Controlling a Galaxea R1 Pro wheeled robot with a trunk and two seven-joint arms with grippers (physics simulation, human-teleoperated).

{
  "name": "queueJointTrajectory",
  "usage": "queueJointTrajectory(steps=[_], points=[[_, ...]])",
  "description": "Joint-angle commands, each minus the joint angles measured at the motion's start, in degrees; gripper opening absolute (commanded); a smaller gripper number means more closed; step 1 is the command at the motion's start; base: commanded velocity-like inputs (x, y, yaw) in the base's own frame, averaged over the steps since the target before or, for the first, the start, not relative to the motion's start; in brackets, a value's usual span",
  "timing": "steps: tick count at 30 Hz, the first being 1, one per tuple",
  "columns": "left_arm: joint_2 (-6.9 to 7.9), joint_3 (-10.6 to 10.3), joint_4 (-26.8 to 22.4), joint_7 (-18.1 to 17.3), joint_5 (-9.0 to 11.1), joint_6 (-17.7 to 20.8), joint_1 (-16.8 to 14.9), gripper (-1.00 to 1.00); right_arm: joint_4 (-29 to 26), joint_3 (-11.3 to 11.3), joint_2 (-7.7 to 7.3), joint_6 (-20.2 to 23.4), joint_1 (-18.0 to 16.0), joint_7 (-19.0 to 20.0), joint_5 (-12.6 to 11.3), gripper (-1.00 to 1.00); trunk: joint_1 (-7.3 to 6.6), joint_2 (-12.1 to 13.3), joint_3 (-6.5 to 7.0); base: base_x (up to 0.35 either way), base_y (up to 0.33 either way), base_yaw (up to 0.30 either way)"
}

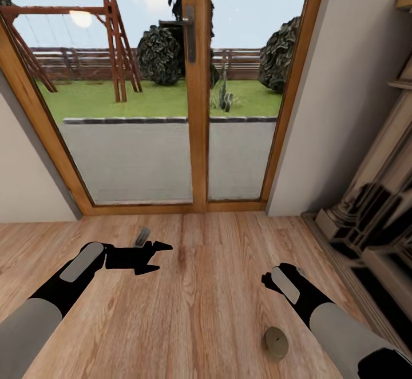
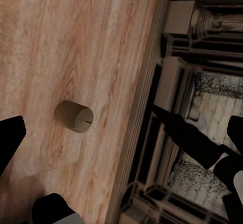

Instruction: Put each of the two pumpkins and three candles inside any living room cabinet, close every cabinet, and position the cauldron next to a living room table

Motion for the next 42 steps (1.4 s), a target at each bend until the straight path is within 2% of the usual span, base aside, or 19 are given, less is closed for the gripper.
queueJointTrajectory(steps=[1,5,7,9,13,18,35,42], points=[[0.03,-0.1,-0.1,0.5,0.7,0.0,0.0,1.00,-0.1,0.5,-0.08,0.2,-0.1,0.0,-0.5,1.00,0.22,-0.4,-0.24,0.000,0.000,0.000],[0.11,-0.1,0.0,-0.3,0.7,0.1,0.0,1.00,-0.2,0.5,-0.25,0.5,-0.1,0.7,-0.5,1.00,1.09,-2.0,-0.96,0.000,0.000,0.000],[0.28,-0.1,0.1,-3.1,0.7,0.1,0.0,1.00,-0.1,0.3,-0.34,0.6,-0.1,0.9,-0.6,1.00,1.53,-2.8,-1.31,0.000,0.000,0.000],[0.59,-0.3,0.4,-7.3,0.5,0.1,0.0,1.00,-0.1,0.2,-0.54,0.7,0.0,1.2,-0.7,1.00,1.97,-3.6,-1.67,0.000,0.000,0.000],[0.71,-1.4,0.4,-9.6,0.3,0.1,0.0,1.00,-0.1,0.1,-0.89,0.7,-0.1,1.3,-0.6,1.00,2.85,-5.3,-2.39,0.000,0.000,0.000],[0.75,-2.9,0.1,-10.2,0.4,0.1,0.0,1.00,-0.2,0.3,-0.92,0.8,-0.1,1.4,-0.5,1.00,3.95,-7.3,-3.29,0.000,0.000,0.000],[0.86,-3.1,0.0,-10.3,0.5,0.2,0.0,1.00,-0.1,0.3,-0.97,1.3,-0.1,1.4,-1.0,1.00,7.68,-14.1,-6.34,0.000,0.000,0.000],[0.88,-3.1,-0.1,-10.3,0.5,0.2,0.0,1.00,-0.1,0.2,-0.90,2.9,-0.1,1.4,-0.7,1.00,7.88,-14.2,-7.89,0.000,0.000,0.000]])
